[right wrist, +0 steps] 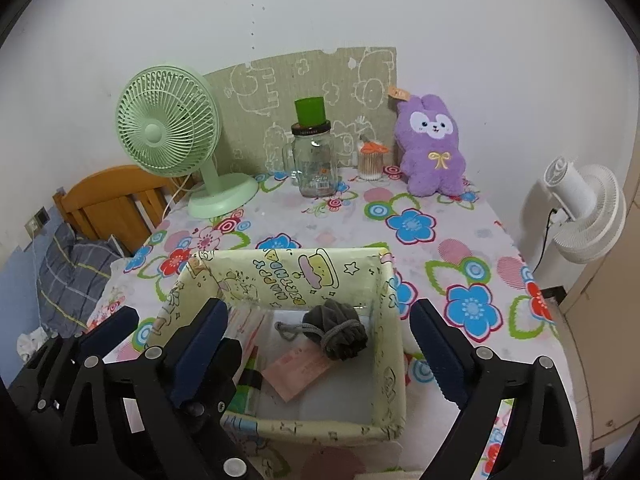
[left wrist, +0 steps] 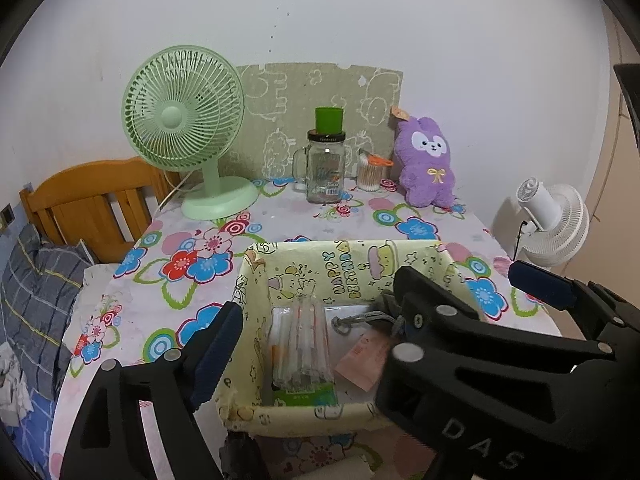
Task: Organize soft objects
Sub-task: 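Open both tools and withdraw them from the basket toward the remaining items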
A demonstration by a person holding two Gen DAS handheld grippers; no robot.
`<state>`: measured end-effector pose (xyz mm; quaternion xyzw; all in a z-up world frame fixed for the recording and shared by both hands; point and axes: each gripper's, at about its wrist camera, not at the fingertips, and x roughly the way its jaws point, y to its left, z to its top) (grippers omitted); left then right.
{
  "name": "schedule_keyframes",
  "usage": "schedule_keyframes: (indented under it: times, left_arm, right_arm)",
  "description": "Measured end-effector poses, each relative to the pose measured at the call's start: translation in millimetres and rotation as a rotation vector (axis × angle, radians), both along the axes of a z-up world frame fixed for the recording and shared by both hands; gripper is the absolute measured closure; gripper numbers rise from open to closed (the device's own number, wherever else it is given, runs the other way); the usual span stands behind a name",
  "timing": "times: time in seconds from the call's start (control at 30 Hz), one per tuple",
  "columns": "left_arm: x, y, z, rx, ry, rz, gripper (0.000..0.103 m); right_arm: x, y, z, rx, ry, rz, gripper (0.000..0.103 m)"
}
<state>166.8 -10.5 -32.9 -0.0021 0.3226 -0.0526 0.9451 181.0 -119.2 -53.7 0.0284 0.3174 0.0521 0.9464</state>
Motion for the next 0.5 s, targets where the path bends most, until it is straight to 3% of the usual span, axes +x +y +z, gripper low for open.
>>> schedule_keyframes:
  times: [0.2, 0.5]
  left_arm:
    - [-15.4, -4.7, 8.9, 0.006, -0.029, -0.006, 0.009]
    - [-37.7, -12.6, 17.2, 0.008, -0.056, -0.024, 0.007]
  right_arm:
    - [-20.0, -0.4, 8.9, -0.017, -0.039, -0.005, 0.004]
    - [-45.9, -5.8, 18.3, -0.023, -0.070, -0.006, 0.004]
